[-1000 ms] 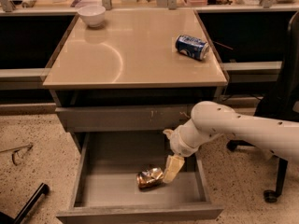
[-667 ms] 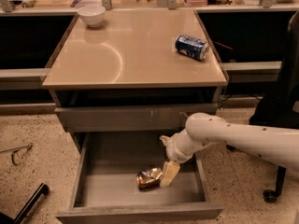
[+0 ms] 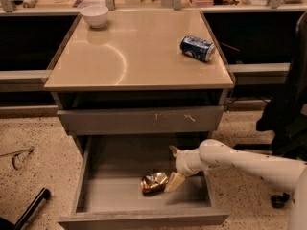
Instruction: Pick orange can from middle drawer and place on counter
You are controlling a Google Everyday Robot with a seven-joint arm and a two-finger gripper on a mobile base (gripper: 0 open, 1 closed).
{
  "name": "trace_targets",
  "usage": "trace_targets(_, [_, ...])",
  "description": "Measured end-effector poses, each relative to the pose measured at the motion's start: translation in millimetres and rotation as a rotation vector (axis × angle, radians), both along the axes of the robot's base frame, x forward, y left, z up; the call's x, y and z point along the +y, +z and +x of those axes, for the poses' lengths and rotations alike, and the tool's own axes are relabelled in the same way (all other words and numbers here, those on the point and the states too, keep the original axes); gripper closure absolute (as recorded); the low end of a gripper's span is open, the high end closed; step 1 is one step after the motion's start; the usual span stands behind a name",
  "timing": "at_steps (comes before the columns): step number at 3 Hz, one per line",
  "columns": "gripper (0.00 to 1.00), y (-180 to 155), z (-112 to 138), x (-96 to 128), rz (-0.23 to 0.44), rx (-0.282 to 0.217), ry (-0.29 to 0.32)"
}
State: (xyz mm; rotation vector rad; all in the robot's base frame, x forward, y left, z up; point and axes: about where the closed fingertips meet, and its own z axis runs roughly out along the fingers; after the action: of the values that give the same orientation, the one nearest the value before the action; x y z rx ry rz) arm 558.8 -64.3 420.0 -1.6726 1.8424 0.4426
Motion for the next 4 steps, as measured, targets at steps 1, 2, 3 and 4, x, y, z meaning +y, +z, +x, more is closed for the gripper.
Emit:
trace_targets(1, [0.0,-34,18,-1,0.04,-0.011,-0.011])
trace_targets(2, [0.0,-58,30,-3,0.071,0.055,-0.027])
trace_targets(3, [0.0,-69,31,-5,0.082,0.165,-0.021])
trace_targets(4, [0.0,-69,27,-1,0.079,0.164,-0.016])
